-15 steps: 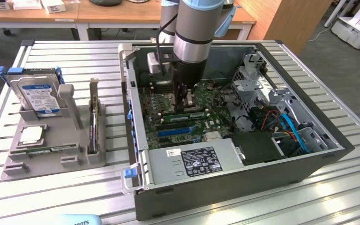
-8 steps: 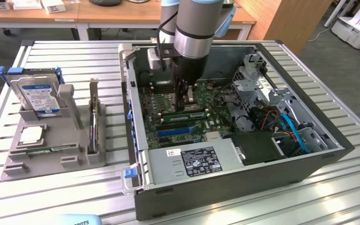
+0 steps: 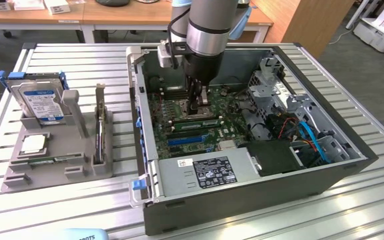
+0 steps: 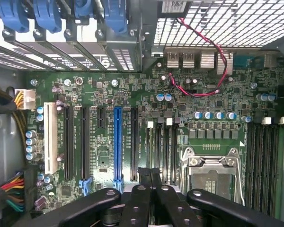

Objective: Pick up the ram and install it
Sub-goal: 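Press down the ram until it locks into place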

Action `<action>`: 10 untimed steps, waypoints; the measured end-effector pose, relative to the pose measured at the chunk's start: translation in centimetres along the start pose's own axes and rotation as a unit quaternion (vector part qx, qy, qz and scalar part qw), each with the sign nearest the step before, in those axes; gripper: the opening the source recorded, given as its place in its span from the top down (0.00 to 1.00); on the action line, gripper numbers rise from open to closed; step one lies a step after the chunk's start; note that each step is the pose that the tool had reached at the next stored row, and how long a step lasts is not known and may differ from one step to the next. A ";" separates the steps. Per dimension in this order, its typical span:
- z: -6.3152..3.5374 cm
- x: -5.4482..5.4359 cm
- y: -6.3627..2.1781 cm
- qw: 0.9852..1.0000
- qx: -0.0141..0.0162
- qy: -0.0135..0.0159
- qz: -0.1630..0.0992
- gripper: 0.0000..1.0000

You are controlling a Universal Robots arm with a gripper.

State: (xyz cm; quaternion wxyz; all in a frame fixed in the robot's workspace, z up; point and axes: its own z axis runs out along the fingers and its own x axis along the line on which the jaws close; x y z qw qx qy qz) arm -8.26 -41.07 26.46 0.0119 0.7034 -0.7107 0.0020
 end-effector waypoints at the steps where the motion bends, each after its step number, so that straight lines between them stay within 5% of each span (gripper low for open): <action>1: 0.00 0.0 0.00 1.000 0.000 0.000 0.000 0.90; 6: -0.01 0.0 -0.09 1.000 0.000 0.000 0.000 0.90; 10: -0.02 0.0 -0.95 1.000 0.000 0.000 0.000 0.90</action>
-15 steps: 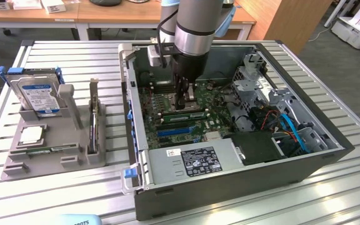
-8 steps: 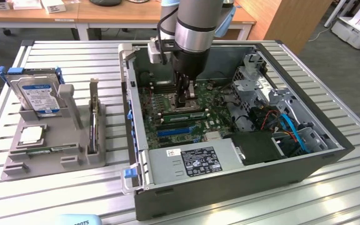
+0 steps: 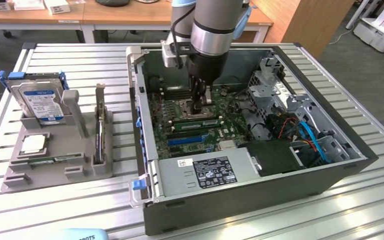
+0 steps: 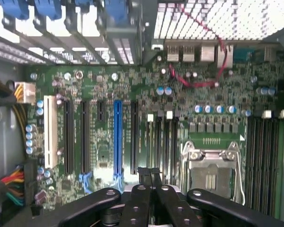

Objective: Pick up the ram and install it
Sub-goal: 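Press down the ram until it locks into place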

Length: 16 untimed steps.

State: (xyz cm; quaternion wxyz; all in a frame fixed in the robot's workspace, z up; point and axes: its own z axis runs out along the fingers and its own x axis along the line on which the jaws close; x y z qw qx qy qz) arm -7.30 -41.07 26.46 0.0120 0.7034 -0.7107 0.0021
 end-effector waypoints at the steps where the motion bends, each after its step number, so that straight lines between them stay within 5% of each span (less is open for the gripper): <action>1: 0.00 0.0 -0.28 1.000 0.000 0.000 0.000 0.90; 10: -0.04 0.0 -2.75 1.000 0.000 0.000 0.000 0.90; 16: -0.04 0.0 -2.90 1.000 0.000 0.000 0.000 0.90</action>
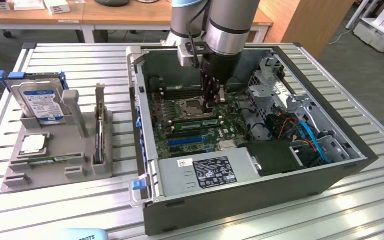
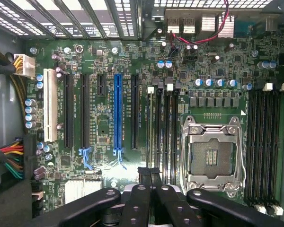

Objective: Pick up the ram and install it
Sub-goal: 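Press down the ram until it locks into place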

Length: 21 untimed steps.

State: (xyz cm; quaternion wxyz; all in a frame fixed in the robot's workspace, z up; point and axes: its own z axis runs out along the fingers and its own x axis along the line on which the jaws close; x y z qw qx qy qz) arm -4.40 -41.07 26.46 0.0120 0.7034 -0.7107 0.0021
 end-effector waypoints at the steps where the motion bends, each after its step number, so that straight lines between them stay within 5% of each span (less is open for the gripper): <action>1: 0.00 0.0 0.00 1.000 0.000 0.000 0.000 0.90; 12: 0.00 0.0 0.00 1.000 0.000 0.000 0.002 0.90; 21: 0.05 0.0 0.00 0.999 -0.001 -0.001 0.053 0.90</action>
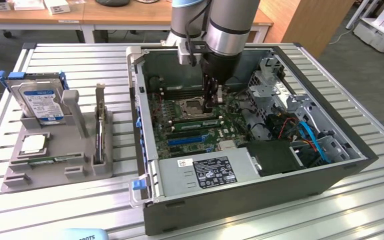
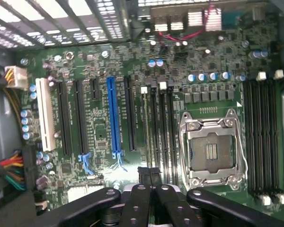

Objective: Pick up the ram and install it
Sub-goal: 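Press down the ram until it locks into place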

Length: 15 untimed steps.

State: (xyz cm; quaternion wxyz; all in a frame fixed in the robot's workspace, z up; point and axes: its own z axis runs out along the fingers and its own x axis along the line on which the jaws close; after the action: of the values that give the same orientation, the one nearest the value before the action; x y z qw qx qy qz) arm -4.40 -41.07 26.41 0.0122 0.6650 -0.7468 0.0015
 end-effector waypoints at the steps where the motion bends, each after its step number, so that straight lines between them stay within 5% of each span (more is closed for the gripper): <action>1: 0.01 0.0 0.00 1.000 0.000 0.000 0.008 0.90; 8: 0.02 0.0 0.00 0.998 -0.001 -0.001 0.067 0.90; 15: 0.03 0.0 0.00 0.992 -0.003 -0.002 0.128 0.90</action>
State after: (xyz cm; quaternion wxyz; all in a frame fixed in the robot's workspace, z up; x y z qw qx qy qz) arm -4.40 -41.07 26.38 0.0123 0.5636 -0.8260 0.0000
